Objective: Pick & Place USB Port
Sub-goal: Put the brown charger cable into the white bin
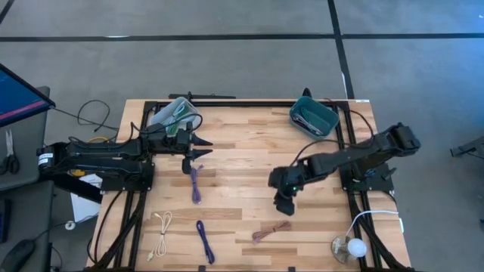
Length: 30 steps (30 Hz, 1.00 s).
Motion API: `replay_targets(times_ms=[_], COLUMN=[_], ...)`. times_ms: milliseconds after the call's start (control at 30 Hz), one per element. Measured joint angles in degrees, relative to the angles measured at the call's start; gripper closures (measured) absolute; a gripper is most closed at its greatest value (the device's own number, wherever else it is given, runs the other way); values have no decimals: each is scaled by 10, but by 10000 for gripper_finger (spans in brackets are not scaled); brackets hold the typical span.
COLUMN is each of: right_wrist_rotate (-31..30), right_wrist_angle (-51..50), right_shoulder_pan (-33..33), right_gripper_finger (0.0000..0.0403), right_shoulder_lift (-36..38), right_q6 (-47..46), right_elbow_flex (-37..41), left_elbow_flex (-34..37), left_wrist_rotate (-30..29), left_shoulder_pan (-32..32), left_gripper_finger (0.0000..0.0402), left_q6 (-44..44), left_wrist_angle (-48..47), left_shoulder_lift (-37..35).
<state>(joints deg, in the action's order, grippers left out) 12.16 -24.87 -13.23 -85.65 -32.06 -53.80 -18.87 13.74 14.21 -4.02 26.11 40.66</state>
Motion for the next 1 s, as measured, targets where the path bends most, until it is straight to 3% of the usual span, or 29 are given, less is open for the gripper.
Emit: replay_targets(times_ms=[233, 433, 700, 1000], right_wrist_rotate=[-1, -1, -38, -26], right_wrist_angle=[-1, -5, -73, -61], right_shoulder_pan=[-72, -133, -167, -168], right_gripper_finger=[308, 308, 308, 308], right_shoulder_lift=[-35, -72, -133, -182], right_q6=[-125, -173, -182, -185], right_elbow_flex=[-1, -22, -58, -63], left_elbow_flex=[0, 0, 0, 0], left_wrist_rotate=[0, 0, 0, 0], left_shoulder_pan=[0, 0, 0, 0], left_gripper_finger=[291, 291, 291, 291], left_q6=[0, 0, 0, 0], left_wrist_angle=[-1, -3, -3, -3], left_shoulder_lift=[0, 0, 0, 0])
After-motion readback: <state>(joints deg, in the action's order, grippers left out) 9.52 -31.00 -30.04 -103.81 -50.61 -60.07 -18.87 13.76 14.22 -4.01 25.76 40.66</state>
